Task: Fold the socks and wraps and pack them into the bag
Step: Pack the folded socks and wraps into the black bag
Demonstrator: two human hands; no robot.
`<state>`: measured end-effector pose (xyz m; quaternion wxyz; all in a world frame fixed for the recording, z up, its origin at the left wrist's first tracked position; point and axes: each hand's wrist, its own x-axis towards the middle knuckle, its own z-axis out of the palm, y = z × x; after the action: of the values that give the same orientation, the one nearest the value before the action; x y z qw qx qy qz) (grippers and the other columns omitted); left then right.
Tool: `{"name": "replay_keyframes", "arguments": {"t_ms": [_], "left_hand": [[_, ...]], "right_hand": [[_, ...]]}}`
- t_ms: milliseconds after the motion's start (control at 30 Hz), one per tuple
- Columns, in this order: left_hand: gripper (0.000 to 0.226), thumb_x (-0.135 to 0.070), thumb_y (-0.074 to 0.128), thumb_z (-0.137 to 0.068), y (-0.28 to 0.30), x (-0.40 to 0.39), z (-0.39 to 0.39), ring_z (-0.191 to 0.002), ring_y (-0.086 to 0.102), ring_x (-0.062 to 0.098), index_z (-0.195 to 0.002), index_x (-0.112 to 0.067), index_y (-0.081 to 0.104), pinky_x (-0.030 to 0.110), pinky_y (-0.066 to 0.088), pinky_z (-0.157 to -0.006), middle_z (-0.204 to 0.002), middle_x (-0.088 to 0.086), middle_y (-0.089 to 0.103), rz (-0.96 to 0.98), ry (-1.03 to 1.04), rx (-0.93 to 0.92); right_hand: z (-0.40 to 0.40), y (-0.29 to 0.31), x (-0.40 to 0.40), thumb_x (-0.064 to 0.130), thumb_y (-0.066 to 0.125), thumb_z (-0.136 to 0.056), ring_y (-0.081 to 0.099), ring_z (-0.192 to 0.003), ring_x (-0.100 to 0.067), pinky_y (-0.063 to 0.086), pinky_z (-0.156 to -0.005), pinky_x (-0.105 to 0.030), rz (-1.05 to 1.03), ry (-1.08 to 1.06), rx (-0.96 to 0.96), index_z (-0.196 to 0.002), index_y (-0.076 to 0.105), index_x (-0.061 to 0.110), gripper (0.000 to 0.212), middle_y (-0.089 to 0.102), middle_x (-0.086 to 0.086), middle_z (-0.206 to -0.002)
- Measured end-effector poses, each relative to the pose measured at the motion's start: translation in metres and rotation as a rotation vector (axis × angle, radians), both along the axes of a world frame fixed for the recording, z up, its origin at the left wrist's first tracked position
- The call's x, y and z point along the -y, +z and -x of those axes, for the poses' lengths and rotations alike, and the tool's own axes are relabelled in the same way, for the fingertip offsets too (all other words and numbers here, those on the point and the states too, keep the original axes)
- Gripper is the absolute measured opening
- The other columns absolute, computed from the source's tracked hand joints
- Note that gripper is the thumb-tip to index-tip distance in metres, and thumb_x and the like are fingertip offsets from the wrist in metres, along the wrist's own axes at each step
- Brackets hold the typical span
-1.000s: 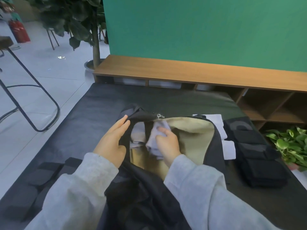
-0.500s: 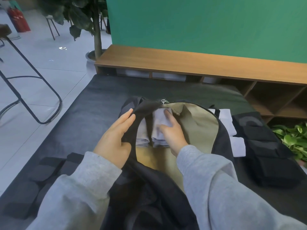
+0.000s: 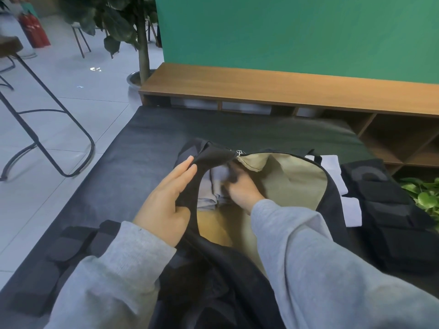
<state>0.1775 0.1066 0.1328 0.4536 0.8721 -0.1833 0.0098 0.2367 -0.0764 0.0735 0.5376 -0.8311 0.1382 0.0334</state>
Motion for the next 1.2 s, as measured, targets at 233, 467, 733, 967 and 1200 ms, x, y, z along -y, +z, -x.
{"name": "replay_keyframes", "arguments": {"t_ms": [233,467,733,967,1200], "left_hand": [[0.08,0.022,0.04,-0.075,-0.001,0.001,0.0,-0.13,0.021,-0.014,-0.14,-0.025,0.037,-0.006,0.019,-0.094,-0.135,-0.038,0.022,0.005,0.023,-0.011],[0.078,0.019,0.04,-0.079,0.001,0.004,0.004,-0.135,0.017,-0.005,-0.144,-0.022,0.03,0.005,0.017,-0.1,-0.141,-0.03,0.014,-0.047,0.081,-0.002],[0.077,0.017,0.044,-0.081,-0.001,0.013,0.018,-0.142,0.004,0.007,-0.145,-0.023,0.027,0.015,0.013,-0.107,-0.155,-0.012,0.001,-0.14,0.117,-0.006],[0.07,0.009,0.054,-0.083,0.0,0.021,0.032,-0.143,0.005,0.014,-0.144,-0.019,0.031,0.029,0.016,-0.113,-0.156,-0.004,0.0,-0.11,0.225,-0.042],[0.072,0.008,0.055,-0.083,0.002,0.026,0.037,-0.143,0.003,0.016,-0.145,-0.017,0.029,0.031,0.013,-0.114,-0.156,-0.002,0.0,-0.142,0.243,-0.052]], "right_hand": [[0.01,0.004,-0.006,0.025,0.042,-0.098,0.025,-0.136,-0.035,0.026,-0.11,-0.037,0.317,0.074,-0.096,-0.147,0.02,0.028,0.054,0.018,-0.014,-0.149],[0.067,0.057,-0.005,0.035,0.039,-0.099,0.003,-0.145,-0.024,0.014,-0.116,-0.037,0.454,0.3,-0.21,-0.15,-0.004,0.024,0.068,0.0,-0.013,-0.157],[0.165,0.112,0.037,0.0,0.044,-0.095,0.065,-0.078,-0.005,0.05,-0.071,-0.016,-0.12,-0.054,0.368,-0.102,0.06,0.024,0.029,0.066,0.003,-0.099],[0.186,0.053,0.112,0.007,0.044,-0.095,0.06,-0.084,-0.003,0.045,-0.072,-0.014,0.228,-0.514,0.267,-0.094,0.059,0.026,0.024,0.063,0.005,-0.101],[0.171,0.009,0.131,0.009,0.053,-0.091,0.054,-0.098,-0.018,0.036,-0.086,-0.019,0.296,-0.43,0.025,-0.119,0.059,0.022,0.031,0.055,-0.003,-0.122]]}}
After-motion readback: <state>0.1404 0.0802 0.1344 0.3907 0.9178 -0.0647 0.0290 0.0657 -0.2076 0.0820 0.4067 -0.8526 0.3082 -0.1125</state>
